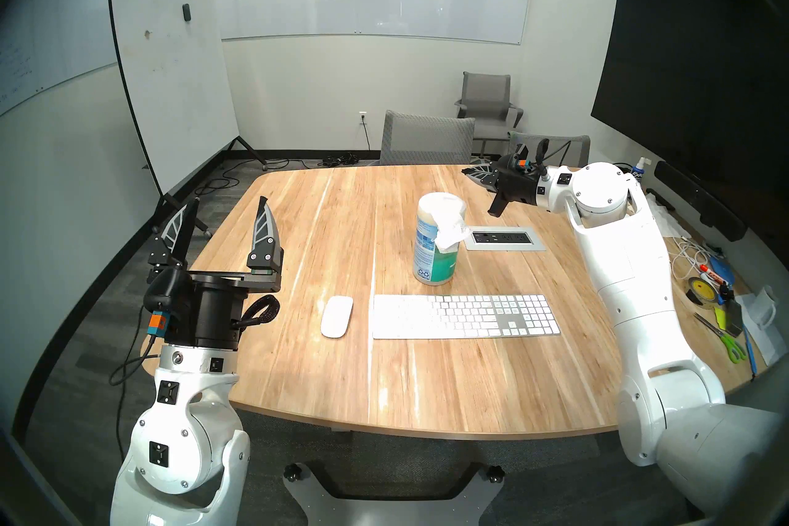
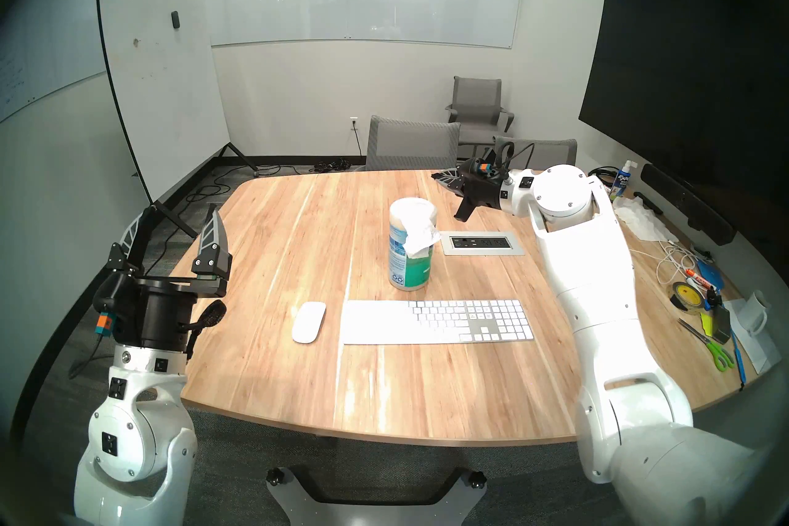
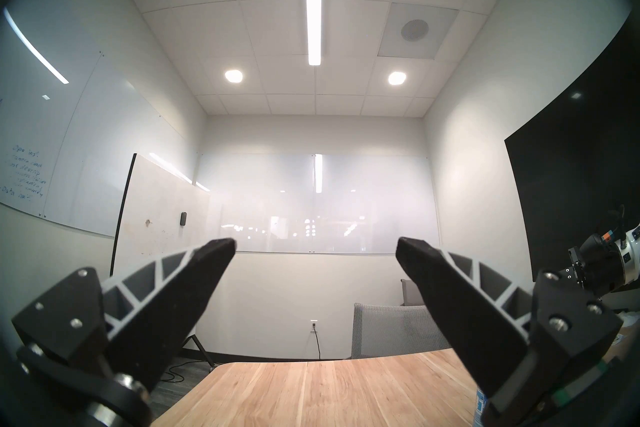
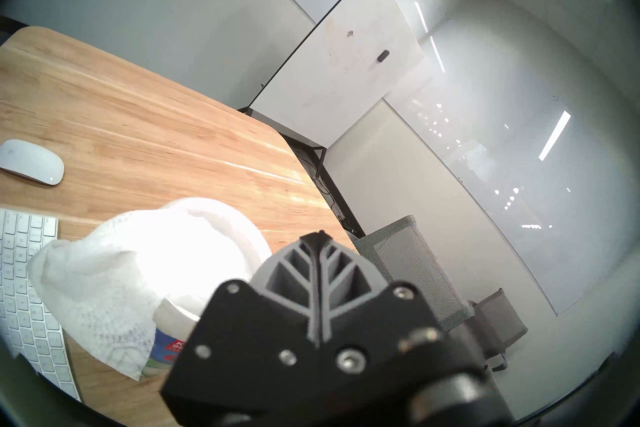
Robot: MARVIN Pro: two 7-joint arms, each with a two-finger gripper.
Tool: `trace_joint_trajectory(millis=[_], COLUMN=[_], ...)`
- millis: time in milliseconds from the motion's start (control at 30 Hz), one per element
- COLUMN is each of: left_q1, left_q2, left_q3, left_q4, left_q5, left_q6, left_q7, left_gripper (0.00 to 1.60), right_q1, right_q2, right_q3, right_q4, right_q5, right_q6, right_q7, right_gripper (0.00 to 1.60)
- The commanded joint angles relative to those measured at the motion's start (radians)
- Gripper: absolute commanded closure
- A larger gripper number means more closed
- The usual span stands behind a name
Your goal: Wipe the keyboards and mice with a disinfecting wipe, then set the wipe down
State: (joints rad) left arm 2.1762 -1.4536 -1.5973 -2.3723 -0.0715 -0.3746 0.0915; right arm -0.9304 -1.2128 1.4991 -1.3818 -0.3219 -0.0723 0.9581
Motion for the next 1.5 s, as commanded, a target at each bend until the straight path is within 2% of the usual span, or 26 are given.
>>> trace_joint_trajectory(millis=[0,367,1467], left_q1=[-0.001,-0.001,-0.001], left_q2=[-0.002,-0.002,-0.002], left_q3=[0.0,0.0,0.0], left_q4=[-0.024,-0.024,-0.023], left_q5=[0.0,0.0,0.0], left_q6=[-0.002,-0.002,-0.002], left_q7=[0.002,0.002,0.002], left_gripper=[0.0,0.0,0.0], right_q1=[-0.042,-0.099,-0.08], right_q2=[0.004,-0.01,-0.03], right_q3=[0.012,0.006,-0.004], right_q4=[-0.061,-0.085,-0.003], right_q5=[0.009,-0.01,-0.065], right_q6=[-0.006,-0.026,-0.093], right_q7=[-0.003,-0.027,-0.048], right_gripper=[1.6,1.6,1.6])
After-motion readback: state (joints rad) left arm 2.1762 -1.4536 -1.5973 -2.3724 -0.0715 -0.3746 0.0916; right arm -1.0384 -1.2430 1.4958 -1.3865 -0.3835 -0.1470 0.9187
